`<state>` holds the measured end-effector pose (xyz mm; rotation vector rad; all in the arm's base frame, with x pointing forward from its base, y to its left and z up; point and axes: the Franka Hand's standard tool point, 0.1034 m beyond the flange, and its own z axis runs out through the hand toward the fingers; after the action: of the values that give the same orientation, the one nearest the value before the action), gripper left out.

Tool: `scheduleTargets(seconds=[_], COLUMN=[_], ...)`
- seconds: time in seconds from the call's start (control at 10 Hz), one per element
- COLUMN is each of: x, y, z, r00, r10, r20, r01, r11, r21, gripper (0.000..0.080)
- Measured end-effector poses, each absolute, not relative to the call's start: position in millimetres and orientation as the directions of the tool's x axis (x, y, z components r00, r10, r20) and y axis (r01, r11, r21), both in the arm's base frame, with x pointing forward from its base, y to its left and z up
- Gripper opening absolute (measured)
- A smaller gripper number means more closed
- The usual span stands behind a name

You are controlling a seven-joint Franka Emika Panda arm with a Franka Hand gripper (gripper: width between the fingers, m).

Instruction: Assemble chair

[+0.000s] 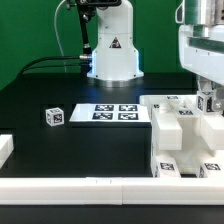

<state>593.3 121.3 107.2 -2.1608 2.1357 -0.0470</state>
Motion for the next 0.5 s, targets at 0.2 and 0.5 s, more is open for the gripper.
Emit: scheduleTargets(seconds=[0.2, 0.5], x=[593.4, 593.9], y=[120.6, 118.7], z=[107.1, 106.9], r00=[-0.171, -0.330], r10=[-0.980, -0.937], r20=[-0.098, -0.114], r01=[-0.980, -0.939], r11=[0.179, 0.339], r21=[-0.081, -0.065], gripper=[0.0264, 0.0264])
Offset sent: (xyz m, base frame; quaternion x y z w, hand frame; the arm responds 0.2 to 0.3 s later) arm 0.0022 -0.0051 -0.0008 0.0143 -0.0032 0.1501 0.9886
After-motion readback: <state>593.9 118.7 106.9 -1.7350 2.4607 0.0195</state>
